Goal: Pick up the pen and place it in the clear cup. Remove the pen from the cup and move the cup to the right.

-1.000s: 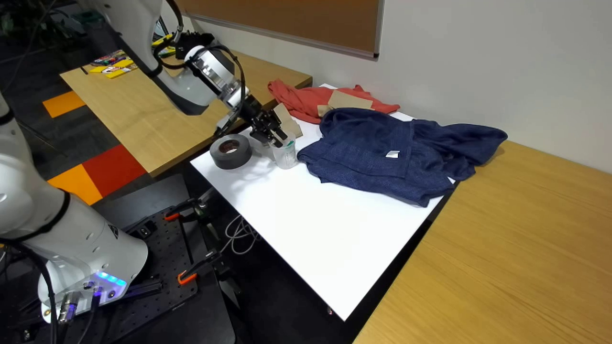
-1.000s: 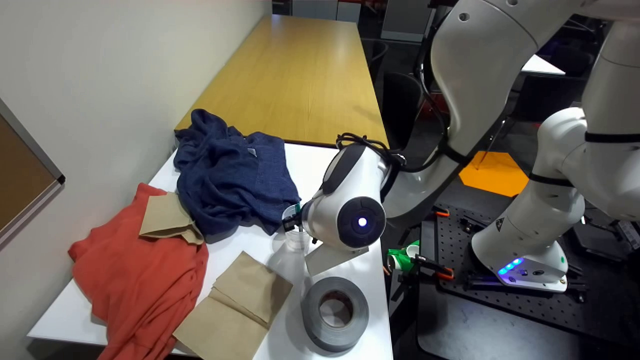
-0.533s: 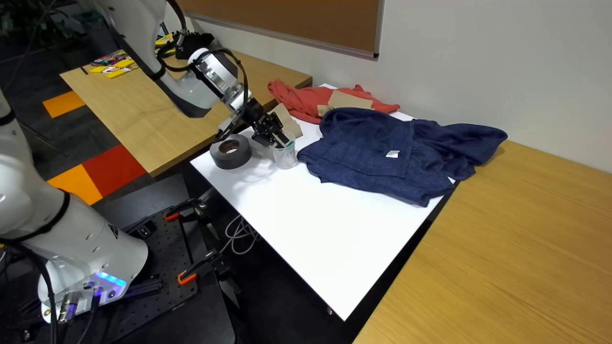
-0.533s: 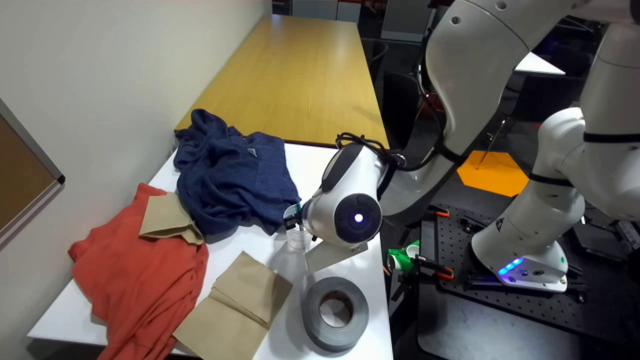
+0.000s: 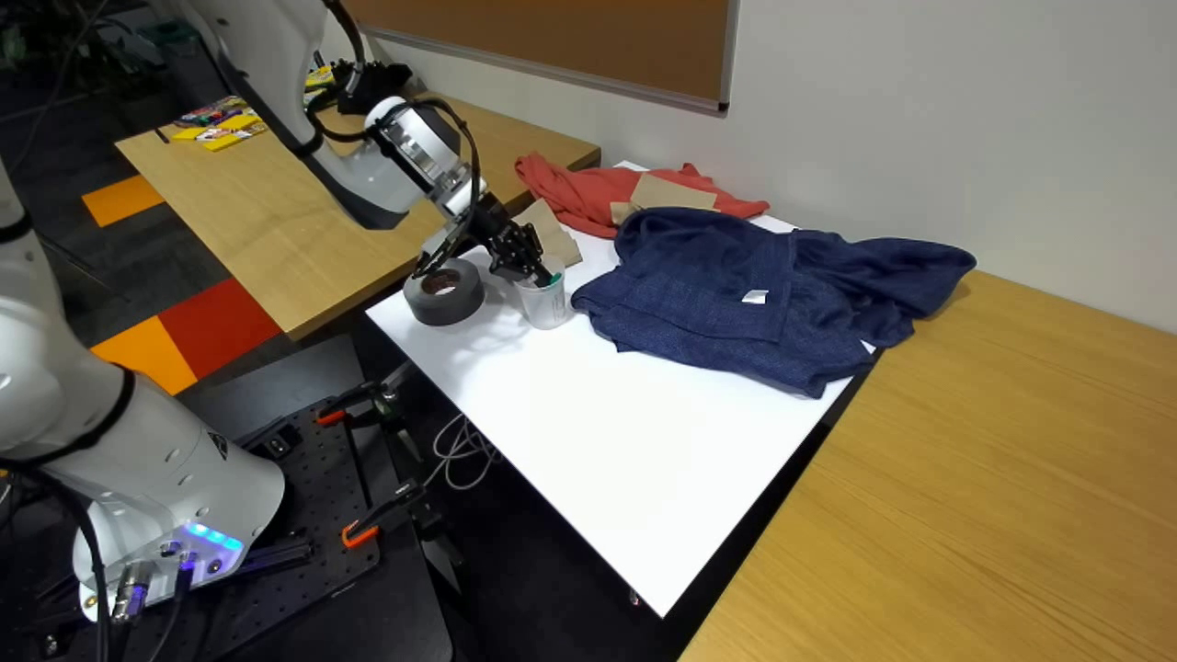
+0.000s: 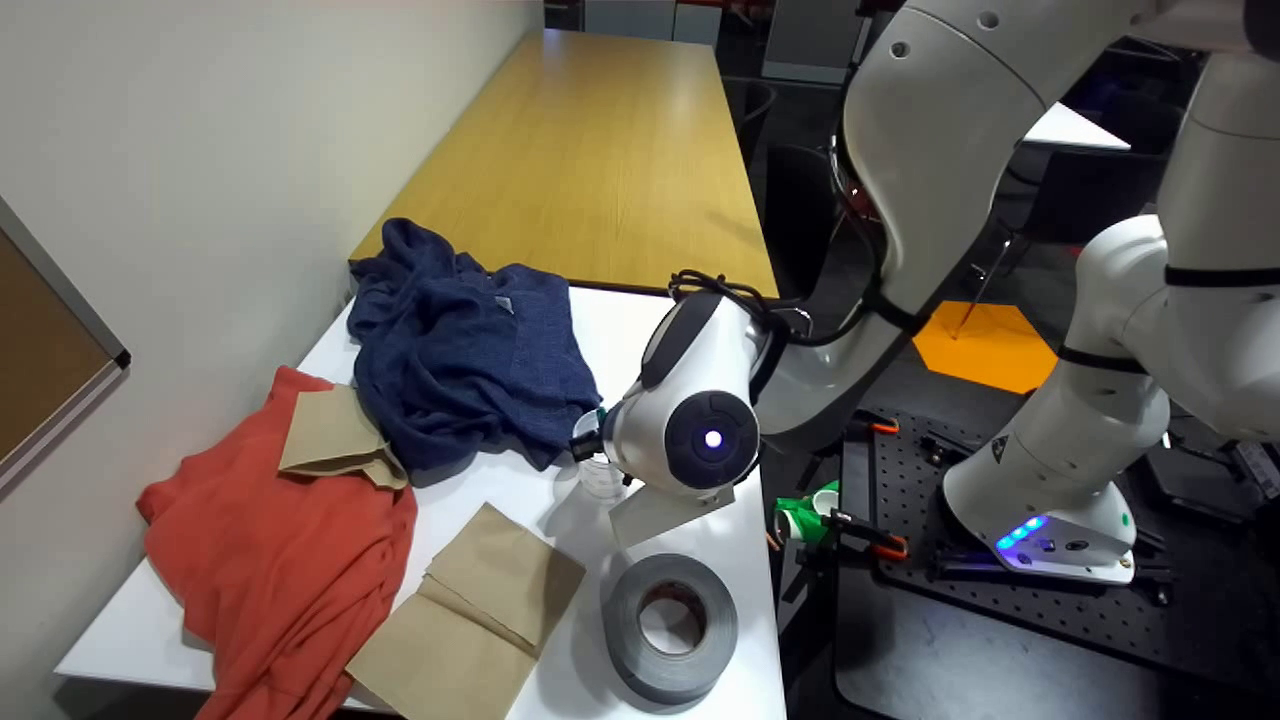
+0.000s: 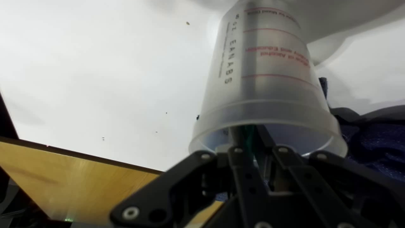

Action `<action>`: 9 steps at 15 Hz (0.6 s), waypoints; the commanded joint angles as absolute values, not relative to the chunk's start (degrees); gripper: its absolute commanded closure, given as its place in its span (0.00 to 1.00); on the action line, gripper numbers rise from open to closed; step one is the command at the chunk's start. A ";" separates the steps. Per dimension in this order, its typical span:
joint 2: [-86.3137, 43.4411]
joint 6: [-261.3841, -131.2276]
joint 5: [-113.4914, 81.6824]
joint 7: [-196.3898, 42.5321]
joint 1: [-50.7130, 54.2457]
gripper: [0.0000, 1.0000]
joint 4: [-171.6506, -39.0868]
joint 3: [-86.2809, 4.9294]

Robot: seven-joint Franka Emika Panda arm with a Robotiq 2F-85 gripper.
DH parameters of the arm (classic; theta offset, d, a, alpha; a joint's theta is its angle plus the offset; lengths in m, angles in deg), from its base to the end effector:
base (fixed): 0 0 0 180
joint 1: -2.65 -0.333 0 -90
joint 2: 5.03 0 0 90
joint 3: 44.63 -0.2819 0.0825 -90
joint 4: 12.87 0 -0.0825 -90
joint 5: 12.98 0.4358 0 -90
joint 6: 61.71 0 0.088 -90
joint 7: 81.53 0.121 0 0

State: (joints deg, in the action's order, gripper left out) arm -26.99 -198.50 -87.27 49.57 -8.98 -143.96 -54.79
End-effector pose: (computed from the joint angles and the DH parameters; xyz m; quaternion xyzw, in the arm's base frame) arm 0.4830 0.1846 0.0801 0.8658 -0.3711 0.2900 0.1690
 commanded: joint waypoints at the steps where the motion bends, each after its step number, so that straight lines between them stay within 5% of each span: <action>1: -23.73 -198.44 -87.10 50.06 -9.85 0.97 -145.85 -55.15; 9: -14.38 -191.09 -84.66 50.69 -12.64 0.97 -150.29 -57.68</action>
State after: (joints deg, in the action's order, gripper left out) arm -20.34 -195.64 -86.14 49.57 -11.23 -146.77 -56.91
